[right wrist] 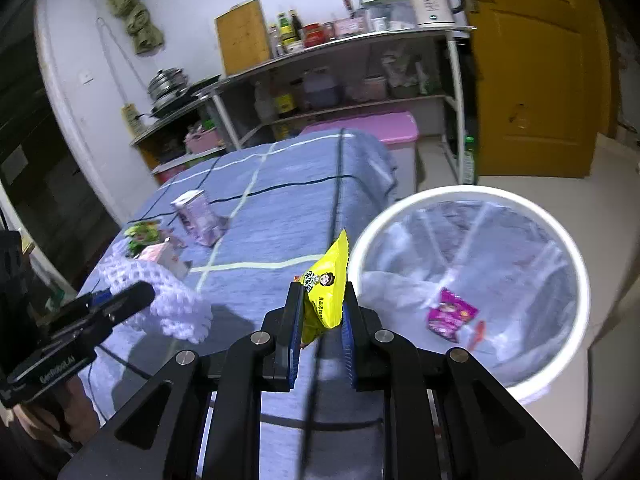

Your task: Collect trash

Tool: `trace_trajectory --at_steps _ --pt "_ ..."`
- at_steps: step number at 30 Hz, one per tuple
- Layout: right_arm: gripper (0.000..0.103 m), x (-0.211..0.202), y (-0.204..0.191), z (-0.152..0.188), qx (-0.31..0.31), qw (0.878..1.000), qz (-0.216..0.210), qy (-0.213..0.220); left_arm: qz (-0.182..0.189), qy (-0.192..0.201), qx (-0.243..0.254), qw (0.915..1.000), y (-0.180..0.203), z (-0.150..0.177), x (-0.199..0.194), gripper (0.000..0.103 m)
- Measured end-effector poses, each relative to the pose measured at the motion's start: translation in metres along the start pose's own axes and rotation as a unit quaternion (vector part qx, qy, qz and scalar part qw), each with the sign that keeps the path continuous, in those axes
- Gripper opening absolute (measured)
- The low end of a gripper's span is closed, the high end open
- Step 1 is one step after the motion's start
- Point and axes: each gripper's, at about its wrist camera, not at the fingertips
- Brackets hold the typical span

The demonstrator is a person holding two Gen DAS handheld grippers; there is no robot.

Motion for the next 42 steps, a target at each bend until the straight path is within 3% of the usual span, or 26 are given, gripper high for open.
trace_trajectory --at_steps 13,30,34,36,39,42 --pt "0.018 -0.017 0.060 -0.009 0.039 0.998 0.056 0.018 0.068 -0.006 0.049 0.9965 0.054 -0.037 0.055 0.028" --pt "0.019 -0.009 0.103 -0.009 0.072 0.993 0.090 0.000 0.111 -0.039 0.078 0.9900 0.090 -0.040 0.102 0.031" --pt "0.020 -0.008 0.106 -0.009 0.075 0.993 0.093 -0.005 0.122 -0.044 0.078 0.9885 0.094 -0.039 0.109 0.038" --pt "0.023 -0.008 0.107 -0.008 0.075 0.993 0.095 -0.005 0.125 -0.046 0.081 0.9877 0.096 -0.037 0.111 0.041" --pt "0.037 -0.009 0.108 -0.008 0.076 0.993 0.094 -0.002 0.130 -0.046 0.082 0.9871 0.097 -0.036 0.111 0.049" --pt "0.040 -0.010 0.109 -0.008 0.077 0.993 0.092 0.002 0.132 -0.043 0.081 0.9870 0.098 -0.036 0.108 0.052"
Point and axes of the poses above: each gripper's, at about its wrist camera, not at the fingertips, and x roughly the way its jaws point, y to its right, z to its underside, and after that the axes turned 15 degrees about x, right-handed
